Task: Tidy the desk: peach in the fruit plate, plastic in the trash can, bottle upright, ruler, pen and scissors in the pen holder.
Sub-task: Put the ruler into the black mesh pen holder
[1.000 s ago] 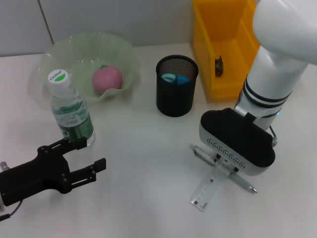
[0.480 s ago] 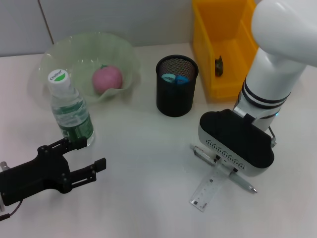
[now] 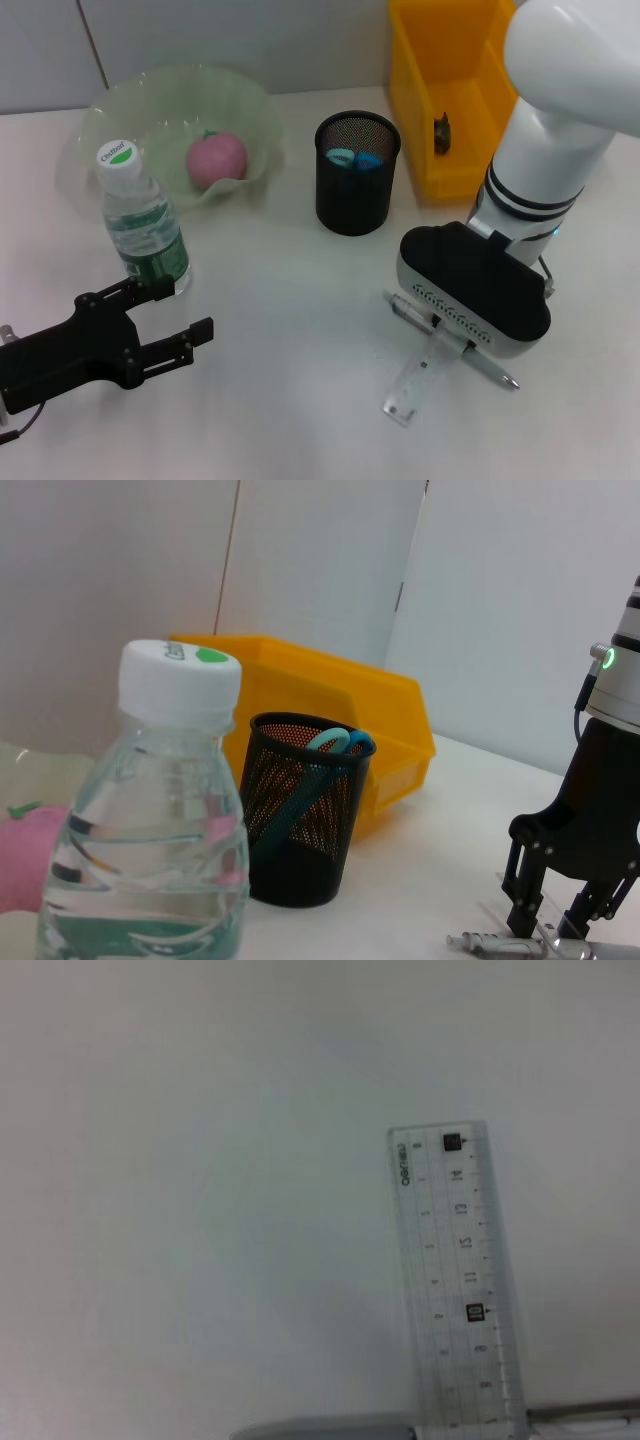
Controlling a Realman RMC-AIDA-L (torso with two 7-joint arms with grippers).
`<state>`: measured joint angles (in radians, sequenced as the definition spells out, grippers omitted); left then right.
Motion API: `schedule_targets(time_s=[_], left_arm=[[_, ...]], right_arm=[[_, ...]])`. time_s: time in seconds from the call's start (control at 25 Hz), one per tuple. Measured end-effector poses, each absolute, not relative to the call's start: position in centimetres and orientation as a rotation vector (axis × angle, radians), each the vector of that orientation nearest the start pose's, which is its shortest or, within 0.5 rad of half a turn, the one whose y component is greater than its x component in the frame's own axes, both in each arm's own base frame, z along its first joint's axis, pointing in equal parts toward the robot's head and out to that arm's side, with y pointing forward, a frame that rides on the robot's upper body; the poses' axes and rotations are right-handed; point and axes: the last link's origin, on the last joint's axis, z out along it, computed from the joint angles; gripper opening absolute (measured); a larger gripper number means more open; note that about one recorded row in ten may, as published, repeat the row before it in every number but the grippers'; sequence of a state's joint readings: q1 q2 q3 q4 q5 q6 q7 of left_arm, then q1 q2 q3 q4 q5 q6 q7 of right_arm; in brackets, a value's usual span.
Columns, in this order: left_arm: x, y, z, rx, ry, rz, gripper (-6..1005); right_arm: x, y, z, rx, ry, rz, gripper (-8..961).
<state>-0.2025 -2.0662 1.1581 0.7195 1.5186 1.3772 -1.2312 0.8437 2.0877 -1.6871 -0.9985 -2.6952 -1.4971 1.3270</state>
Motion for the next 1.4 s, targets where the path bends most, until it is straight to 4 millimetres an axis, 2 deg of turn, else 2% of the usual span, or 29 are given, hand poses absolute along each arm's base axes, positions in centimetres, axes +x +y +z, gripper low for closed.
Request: schedule_targets(time_s=[0.4,0.6,1.0,1.4], left_arm=[[-30.0,27.1,-2.0,-2.574,-0.642,-0.747,802],[-30.0,27.0,-2.0,-2.575,-0.643,-0.748,802],[-30.0,26.9,-2.0,-2.586,-0.639,-0.751,802],[-29.6,26.5,-1.9,-2.611,-0.628,-0.792,802]], right_arm=[[17.3,35.7,-6.2,-2.902,-1.198,-1.178,394],[16.7,34.8,-5.0,-2.921,-1.154,-1.066,394],[15.8,33.7,-0.5,-2.935,-0.917,-0.589,394],[17.2,32.9,3.2,-2.865,-0.656,-0.024,393]])
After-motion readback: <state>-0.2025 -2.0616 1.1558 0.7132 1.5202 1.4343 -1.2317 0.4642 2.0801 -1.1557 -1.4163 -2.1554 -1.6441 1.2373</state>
